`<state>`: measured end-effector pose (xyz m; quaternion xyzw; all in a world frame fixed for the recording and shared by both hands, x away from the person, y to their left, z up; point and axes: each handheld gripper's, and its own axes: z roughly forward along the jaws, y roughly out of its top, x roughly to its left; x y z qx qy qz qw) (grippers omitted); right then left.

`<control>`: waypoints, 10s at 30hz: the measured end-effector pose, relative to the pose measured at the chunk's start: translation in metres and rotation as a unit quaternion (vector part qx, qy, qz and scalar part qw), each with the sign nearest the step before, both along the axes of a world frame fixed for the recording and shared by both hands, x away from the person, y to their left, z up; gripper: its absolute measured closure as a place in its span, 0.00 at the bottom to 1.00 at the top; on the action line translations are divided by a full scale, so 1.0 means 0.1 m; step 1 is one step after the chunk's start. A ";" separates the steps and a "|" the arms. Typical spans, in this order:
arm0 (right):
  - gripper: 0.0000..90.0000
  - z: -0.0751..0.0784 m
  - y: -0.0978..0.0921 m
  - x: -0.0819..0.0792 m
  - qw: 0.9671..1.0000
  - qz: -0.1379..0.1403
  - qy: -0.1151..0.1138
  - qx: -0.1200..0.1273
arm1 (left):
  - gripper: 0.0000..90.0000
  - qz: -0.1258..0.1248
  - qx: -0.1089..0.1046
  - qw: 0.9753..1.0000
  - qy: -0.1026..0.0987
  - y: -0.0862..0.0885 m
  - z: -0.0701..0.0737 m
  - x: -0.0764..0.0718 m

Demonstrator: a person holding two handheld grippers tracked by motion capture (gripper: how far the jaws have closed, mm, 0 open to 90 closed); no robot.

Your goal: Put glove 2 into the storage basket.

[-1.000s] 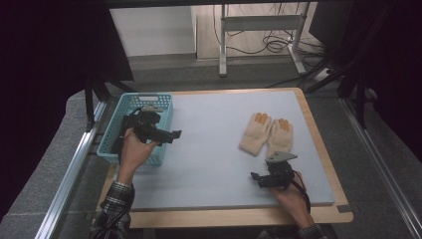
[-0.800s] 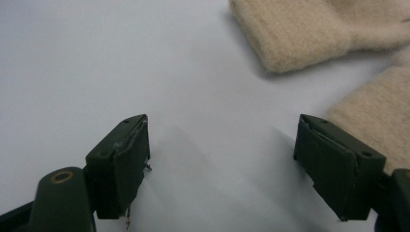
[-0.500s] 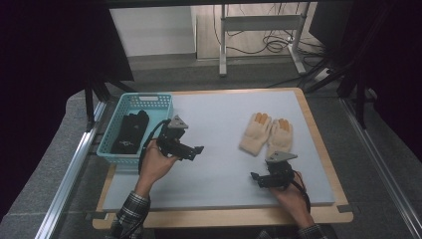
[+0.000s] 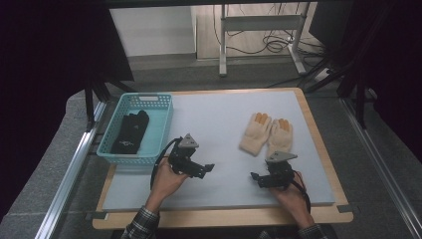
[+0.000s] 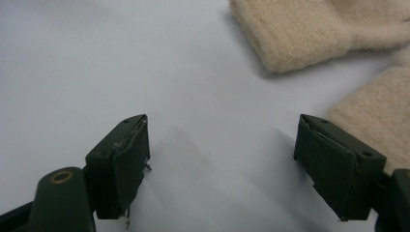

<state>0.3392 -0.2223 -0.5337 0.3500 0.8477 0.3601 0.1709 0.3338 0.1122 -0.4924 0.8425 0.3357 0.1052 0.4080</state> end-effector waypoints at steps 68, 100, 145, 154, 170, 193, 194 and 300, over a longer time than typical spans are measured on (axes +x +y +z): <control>0.40 0.44 0.02 1.09 0.999 -0.036 -0.024 0.004 | 0.00 0.061 0.056 0.996 0.012 0.27 -0.58 -0.25; 0.60 0.17 0.31 1.48 0.998 -0.038 0.034 -0.035 | 0.00 0.061 0.056 0.996 0.012 0.27 -0.58 -0.25; 0.34 0.48 0.86 0.48 0.993 0.109 0.041 0.028 | 0.01 0.061 0.057 0.996 0.012 0.27 -0.58 -0.25; 0.53 0.43 0.47 0.71 0.998 0.055 0.036 0.024 | 0.01 0.061 0.057 0.996 0.012 0.27 -0.58 -0.25; 0.64 0.61 -0.43 0.93 0.998 -0.057 0.003 0.023 | 0.01 0.060 0.059 0.996 0.012 0.28 -0.57 -0.25; 0.73 0.16 -1.01 0.96 0.989 -0.142 0.036 0.028 | 0.01 0.061 0.057 0.996 0.012 0.27 -0.58 -0.25; 0.79 0.16 -1.01 0.96 0.989 -0.139 0.038 0.033 | 0.01 0.061 0.057 0.996 0.012 0.27 -0.58 -0.25; 0.66 0.97 0.63 0.20 0.995 0.090 0.001 0.041 | 0.01 0.062 0.056 0.996 0.011 0.27 -0.58 -0.25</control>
